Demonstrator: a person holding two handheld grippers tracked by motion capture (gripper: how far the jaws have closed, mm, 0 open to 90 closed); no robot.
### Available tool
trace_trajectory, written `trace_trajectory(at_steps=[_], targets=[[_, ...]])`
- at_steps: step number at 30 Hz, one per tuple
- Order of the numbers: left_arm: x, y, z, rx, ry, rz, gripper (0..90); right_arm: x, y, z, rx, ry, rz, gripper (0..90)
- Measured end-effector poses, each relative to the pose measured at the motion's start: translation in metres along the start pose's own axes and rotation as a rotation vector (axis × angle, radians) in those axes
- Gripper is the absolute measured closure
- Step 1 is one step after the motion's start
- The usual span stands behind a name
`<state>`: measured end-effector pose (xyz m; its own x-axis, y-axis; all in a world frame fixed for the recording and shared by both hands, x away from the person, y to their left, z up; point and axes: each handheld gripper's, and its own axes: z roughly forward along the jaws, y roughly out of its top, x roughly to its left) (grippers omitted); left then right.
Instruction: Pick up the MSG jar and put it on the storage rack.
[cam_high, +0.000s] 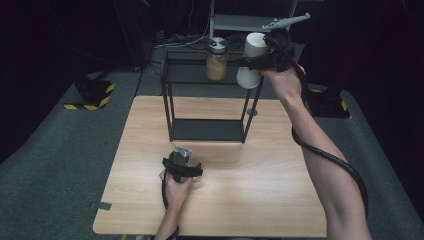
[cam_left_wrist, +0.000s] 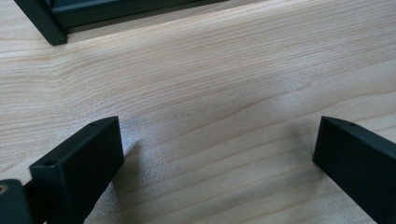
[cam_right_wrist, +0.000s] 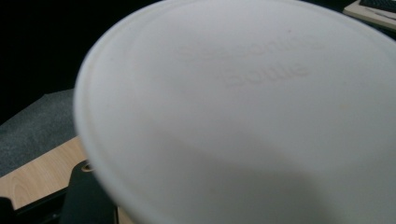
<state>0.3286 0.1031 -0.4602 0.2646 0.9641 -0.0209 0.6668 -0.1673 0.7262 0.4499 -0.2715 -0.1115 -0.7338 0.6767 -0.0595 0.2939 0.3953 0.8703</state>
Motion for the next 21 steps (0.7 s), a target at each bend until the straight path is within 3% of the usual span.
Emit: trace_trajectory(at_steps=[11,21], targets=[[0.0,0.0,0.0,0.0,0.0,0.0,1.8,0.0,0.01,0.017,0.024,-0.069,0.036,34.1],[0.0,0.0,0.0,0.0,0.001,0.001,1.8,-0.003,0.014,0.025,0.051,-0.086,0.049,34.1]])
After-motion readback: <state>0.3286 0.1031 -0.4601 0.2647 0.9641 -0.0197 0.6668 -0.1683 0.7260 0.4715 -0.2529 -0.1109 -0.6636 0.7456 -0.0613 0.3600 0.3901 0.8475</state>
